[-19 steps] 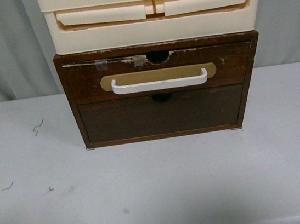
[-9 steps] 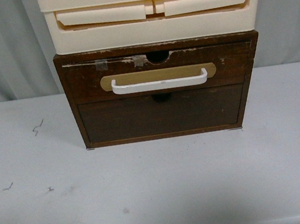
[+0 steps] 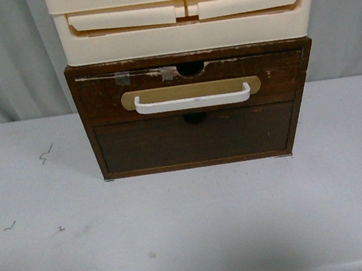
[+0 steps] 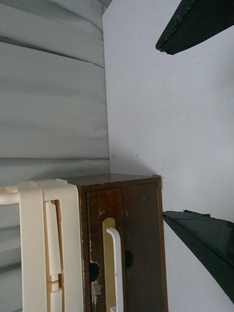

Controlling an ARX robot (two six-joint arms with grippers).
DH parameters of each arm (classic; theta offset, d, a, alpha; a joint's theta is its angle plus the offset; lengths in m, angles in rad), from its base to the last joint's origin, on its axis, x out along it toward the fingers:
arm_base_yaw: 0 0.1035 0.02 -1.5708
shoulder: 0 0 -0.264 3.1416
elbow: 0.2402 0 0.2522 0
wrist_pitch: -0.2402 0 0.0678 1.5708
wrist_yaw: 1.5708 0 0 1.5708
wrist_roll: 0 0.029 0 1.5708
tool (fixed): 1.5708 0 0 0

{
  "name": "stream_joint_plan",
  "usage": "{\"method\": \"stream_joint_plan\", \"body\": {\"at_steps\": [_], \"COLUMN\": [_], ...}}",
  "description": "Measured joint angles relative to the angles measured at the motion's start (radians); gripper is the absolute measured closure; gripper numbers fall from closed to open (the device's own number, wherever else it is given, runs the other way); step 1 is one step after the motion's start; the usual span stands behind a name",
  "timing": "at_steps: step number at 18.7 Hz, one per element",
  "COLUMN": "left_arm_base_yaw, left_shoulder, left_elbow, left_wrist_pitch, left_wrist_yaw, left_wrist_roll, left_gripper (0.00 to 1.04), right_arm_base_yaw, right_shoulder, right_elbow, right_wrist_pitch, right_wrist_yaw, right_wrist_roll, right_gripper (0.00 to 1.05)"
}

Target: Open drawer

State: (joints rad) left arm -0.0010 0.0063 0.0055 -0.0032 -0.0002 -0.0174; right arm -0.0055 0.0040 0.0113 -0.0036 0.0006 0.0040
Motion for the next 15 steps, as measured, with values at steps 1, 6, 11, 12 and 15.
{"method": "stream_joint_plan", "body": {"at_steps": [1,6,11,12,15], "left_arm_base_yaw": [0.0,0.0,-0.095,-0.119,-0.177], "left_shoulder": [0.0,0.002,0.739,0.869,1.22], "left_elbow": [0.0,0.0,0.35,0.392,0.509], "left_wrist_pitch": [0.0,-0.007,-0.071,0.03,0.321], "left_wrist_yaw": [0.0,-0.003,-0.024,0.038,0.188], "left_wrist_roll": [0.0,-0.001,-0.369,-0.441,-0.659], "left_gripper": [0.07,0.07,0.07,0.07,0.07], "right_arm_base_yaw": [0.0,0.0,-0.041,-0.041,-0.037], "right_shoulder": [0.0,0.0,0.68,0.805,1.21], "right_elbow": [0.0,0.0,0.233,0.275,0.369], "right_wrist_pitch": [0.0,0.0,0.059,0.122,0.393], "right_wrist_yaw": [0.0,0.0,-0.13,-0.184,-0.426], "right_wrist_roll": [0.0,0.0,0.109,0.151,0.439], "right_gripper": [0.06,0.06,0.06,0.06,0.06]}}
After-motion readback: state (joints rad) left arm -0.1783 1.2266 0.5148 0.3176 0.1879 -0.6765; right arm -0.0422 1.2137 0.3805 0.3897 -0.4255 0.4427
